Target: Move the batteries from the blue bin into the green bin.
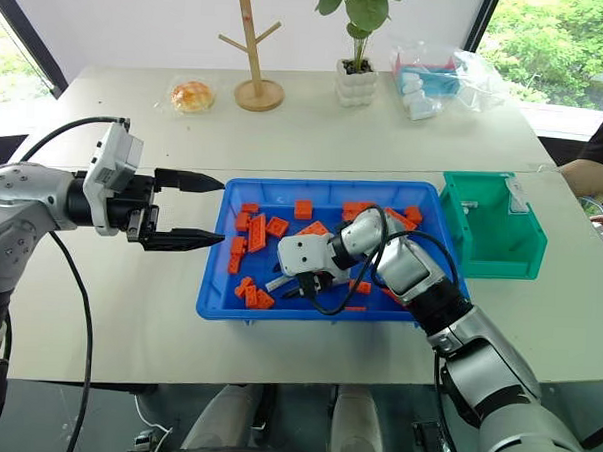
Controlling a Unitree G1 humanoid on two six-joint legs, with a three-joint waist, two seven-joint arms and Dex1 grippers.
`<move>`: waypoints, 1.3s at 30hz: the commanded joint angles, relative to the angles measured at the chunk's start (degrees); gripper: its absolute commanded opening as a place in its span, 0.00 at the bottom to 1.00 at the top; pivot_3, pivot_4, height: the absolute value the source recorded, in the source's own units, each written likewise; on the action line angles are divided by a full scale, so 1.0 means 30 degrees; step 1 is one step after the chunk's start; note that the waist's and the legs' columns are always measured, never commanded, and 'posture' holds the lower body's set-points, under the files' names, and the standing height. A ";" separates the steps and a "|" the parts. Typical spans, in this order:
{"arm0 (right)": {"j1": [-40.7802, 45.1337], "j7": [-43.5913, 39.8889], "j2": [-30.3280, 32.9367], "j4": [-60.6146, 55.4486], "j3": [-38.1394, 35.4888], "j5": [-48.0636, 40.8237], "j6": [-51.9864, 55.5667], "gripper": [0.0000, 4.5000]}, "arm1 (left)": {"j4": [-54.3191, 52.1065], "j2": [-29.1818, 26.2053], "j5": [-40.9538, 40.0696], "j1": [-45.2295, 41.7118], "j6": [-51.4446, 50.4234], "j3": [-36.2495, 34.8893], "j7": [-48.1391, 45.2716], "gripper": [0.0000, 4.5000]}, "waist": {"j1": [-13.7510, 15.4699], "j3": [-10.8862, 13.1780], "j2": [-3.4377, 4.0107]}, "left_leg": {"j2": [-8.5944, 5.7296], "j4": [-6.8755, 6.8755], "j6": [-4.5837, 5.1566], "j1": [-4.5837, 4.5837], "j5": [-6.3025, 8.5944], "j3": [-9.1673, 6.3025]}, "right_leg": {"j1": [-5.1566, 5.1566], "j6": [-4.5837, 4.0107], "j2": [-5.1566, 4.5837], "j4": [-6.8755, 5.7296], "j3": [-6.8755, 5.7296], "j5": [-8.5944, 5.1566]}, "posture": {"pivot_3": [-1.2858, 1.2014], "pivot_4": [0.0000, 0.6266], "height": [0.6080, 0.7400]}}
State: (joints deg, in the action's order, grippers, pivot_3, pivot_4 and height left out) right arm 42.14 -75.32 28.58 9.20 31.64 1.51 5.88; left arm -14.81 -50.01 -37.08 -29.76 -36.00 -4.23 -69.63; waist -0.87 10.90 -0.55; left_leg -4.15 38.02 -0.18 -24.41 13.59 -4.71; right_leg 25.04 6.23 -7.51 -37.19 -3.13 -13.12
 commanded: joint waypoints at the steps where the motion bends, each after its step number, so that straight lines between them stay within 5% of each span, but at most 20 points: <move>1: 0.0198 -0.0383 0.0042 -0.0073 -0.0104 0.0178 -0.0067 0.35 | -0.0541 -0.0263 -0.0379 -0.0022 0.0013 -0.0564 0.0042 1.00 | 0.0012 0.0000 0.0000 | 0.0000 0.0000 0.0000 0.0004 0.0000 -0.0001 | -0.0005 0.0000 0.0001 0.0000 0.0000 0.0000 | 0.52 0.24 0.64; 4: 0.0071 -0.0500 0.0074 -0.0309 -0.0385 -0.0010 0.0391 0.02 | -0.0626 -0.0248 -0.0440 0.0036 -0.0006 -0.0515 0.0033 1.00 | 0.0005 0.0000 0.0000 | 0.0000 0.0000 0.0000 0.0005 -0.0001 -0.0003 | -0.0006 0.0000 0.0001 0.0000 0.0000 0.0000 | 0.52 0.24 0.64; 11: 0.0146 -0.0151 0.0983 -0.3497 -0.2945 -0.1902 0.4504 0.01 | -0.0862 -0.0164 -0.0774 0.0300 -0.0064 -0.0427 -0.0097 1.00 | 0.0047 0.0001 0.0000 | -0.0001 0.0001 -0.0001 0.0003 -0.0001 -0.0008 | -0.0006 -0.0001 0.0000 0.0000 0.0001 0.0000 | 0.52 0.24 0.64; 19: 0.0171 0.3108 0.5591 -0.4885 -0.9809 -0.3247 1.0011 0.01 | -0.0669 0.0235 -0.0676 0.0565 0.0250 -0.0181 -0.0049 1.00 | 0.0192 0.0005 -0.0001 | -0.0013 0.0003 0.0002 -0.0001 0.0002 -0.0008 | -0.0020 -0.0001 -0.0022 0.0020 -0.0004 -0.0002 | 0.52 0.24 0.64; 26: -0.2430 0.6873 0.9741 -0.1570 -1.3349 -0.1802 1.0838 0.01 | 0.0098 0.1034 -0.0553 0.1117 0.0510 -0.0483 0.0682 1.00 | 0.0337 0.0007 -0.0006 | -0.0011 -0.0005 0.0010 -0.0005 0.0007 0.0021 | -0.0021 -0.0005 -0.0044 0.0038 -0.0004 -0.0005 | 0.52 0.24 0.64; 35: -0.5625 0.9516 1.0136 -0.0464 -1.4859 -0.1506 1.0364 0.01 | -0.0021 0.1164 -0.0559 0.1068 0.0494 -0.0305 0.0908 1.00 | 0.0072 0.0008 -0.0002 | 0.0004 0.0008 0.0015 -0.0001 0.0006 0.0053 | -0.0020 -0.0008 -0.0048 0.0033 0.0011 -0.0006 | 0.52 0.24 0.64; 36: -0.5693 0.9691 1.0095 -0.0389 -1.4841 -0.1516 1.0193 0.25 | 0.0008 0.1147 -0.0581 0.1003 0.0462 -0.0323 0.0908 1.00 | 0.0085 0.0008 -0.0002 | 0.0003 0.0011 0.0015 -0.0002 0.0006 0.0054 | -0.0020 -0.0008 -0.0048 0.0034 0.0012 -0.0005 | 0.52 0.24 0.64; 39: -0.5409 0.9712 1.0133 -0.0448 -1.4546 -0.1673 0.9516 0.59 | 0.0015 0.1120 -0.0600 0.0879 0.0417 -0.0322 0.0922 1.00 | 0.0060 0.0009 0.0000 | 0.0004 0.0011 0.0016 -0.0002 0.0005 0.0054 | -0.0019 -0.0007 -0.0045 0.0033 0.0011 -0.0005 | 0.52 0.24 0.64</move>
State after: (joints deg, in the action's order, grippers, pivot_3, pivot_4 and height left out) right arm 24.67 -46.55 57.99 8.95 -10.37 -3.12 36.04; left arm -13.86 -46.26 -38.14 -25.90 -34.80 -4.03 -66.97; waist -0.69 10.92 -0.55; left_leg -4.13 38.05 -0.13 -24.41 13.61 -4.55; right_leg 24.98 6.20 -7.64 -37.09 -3.09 -13.13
